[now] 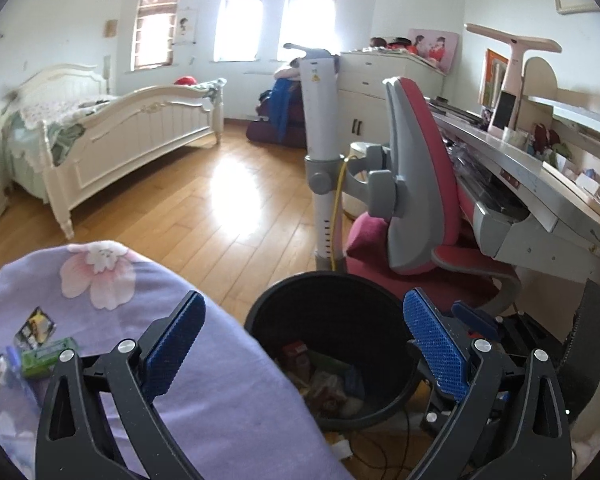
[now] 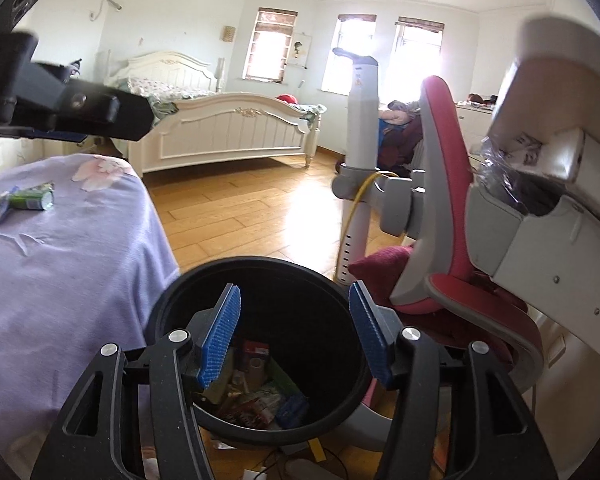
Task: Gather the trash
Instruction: 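Move both open tools back over the table items, then grasp the green Doublemint gum with the right tool while the left grasps the eye-drop bottle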
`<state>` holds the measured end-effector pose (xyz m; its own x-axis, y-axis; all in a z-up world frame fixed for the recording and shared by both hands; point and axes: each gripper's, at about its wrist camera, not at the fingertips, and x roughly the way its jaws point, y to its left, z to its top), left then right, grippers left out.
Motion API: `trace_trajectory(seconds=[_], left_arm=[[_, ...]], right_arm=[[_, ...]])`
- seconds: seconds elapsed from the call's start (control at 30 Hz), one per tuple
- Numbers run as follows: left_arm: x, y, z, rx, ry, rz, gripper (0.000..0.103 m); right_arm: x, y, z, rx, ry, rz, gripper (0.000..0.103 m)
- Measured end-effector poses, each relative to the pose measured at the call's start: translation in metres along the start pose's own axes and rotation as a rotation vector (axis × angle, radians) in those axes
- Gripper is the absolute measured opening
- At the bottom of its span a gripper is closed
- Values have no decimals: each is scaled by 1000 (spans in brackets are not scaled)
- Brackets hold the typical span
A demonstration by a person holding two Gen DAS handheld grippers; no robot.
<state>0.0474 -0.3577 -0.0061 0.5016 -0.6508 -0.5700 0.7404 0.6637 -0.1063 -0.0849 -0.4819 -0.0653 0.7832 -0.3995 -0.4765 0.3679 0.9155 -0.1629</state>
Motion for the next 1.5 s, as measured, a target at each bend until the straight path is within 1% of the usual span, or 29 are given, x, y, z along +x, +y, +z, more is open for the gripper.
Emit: trace_trajectory(seconds=[0.17, 0.23, 0.33, 0.47, 0.57, 0.6, 0.63, 0.67, 0.7, 0.77, 0.83, 0.9, 0.97, 1.0, 1.1, 1.2, 1.33, 1.4, 1.5], left_arm=[[-29, 44, -11, -70, -25, 94, 98], [-39, 65, -15, -98, -17, 150, 98], [-56, 101, -23, -172, -13, 226, 98], [-80, 151, -41, -277, -2, 332, 97], [-92, 189, -52, -336, 20, 372, 85], [-94, 204, -56, -364, 40, 373, 75], [-97, 219, -60, -396, 56, 365, 69], [-100, 235, -64, -431, 69, 355, 67], [-102, 243, -67, -443, 75, 360, 66], [-104, 259, -72, -437, 90, 380, 66], [-101, 272, -75, -421, 115, 388, 66], [-93, 282, -78, -383, 164, 394, 66], [-84, 287, -80, -339, 192, 402, 66], [-81, 290, -81, -309, 205, 399, 66], [-70, 296, -83, -264, 245, 359, 66], [-59, 301, -84, -217, 277, 343, 66], [-46, 309, -85, -212, 297, 319, 66], [-42, 310, -83, -183, 299, 324, 66], [-37, 314, -79, -176, 296, 290, 66]], right_arm=[[-7, 25, 12, -18, -22, 62, 57], [-10, 37, 18, -26, -30, 93, 57], [-16, 54, 32, -33, -55, 156, 57], [-20, 80, 47, -62, -63, 251, 57], [-18, 100, 59, -88, -37, 357, 57], [-16, 107, 62, -99, -22, 393, 57], [-13, 116, 65, -118, -1, 420, 57], [-11, 124, 68, -138, 12, 435, 57], [-10, 131, 70, -150, 22, 458, 57], [-6, 144, 74, -152, 49, 514, 56], [-1, 156, 80, -158, 70, 551, 56], [5, 169, 87, -184, 87, 576, 56], [13, 183, 94, -223, 100, 616, 56], [17, 188, 98, -236, 105, 636, 56], [33, 210, 107, -314, 122, 681, 57], [52, 231, 115, -380, 148, 725, 57], [79, 259, 120, -441, 201, 802, 57], [89, 271, 121, -489, 215, 814, 57], [101, 284, 125, -544, 231, 824, 57]])
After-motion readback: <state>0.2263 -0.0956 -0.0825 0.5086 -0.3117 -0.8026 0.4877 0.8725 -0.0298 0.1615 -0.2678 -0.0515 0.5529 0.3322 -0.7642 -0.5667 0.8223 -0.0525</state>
